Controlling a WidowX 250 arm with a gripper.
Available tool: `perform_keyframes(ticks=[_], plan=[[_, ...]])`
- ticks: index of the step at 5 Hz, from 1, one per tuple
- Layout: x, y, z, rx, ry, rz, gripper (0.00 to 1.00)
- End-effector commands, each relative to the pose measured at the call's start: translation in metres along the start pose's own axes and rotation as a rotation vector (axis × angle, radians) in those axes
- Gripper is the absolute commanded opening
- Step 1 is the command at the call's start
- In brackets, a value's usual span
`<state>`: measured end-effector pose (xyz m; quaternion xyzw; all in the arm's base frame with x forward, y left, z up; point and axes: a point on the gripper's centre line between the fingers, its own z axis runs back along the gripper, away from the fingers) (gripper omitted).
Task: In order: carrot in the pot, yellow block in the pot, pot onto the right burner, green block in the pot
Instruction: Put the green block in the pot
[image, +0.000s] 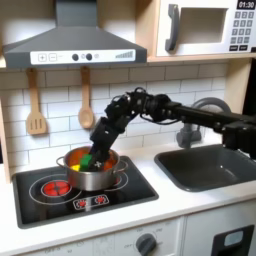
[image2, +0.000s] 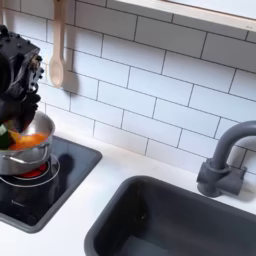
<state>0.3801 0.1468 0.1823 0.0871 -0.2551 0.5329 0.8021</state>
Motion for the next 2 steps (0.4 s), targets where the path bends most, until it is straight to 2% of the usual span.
perform_keyframes(ticks=[1,2], plan=[[-0.0003,0.0000,-0.0006,0.001,0.001,0.000,1.00],[-0.0001,0.0002,0.0000,0.001,0.001,0.000,1.00]])
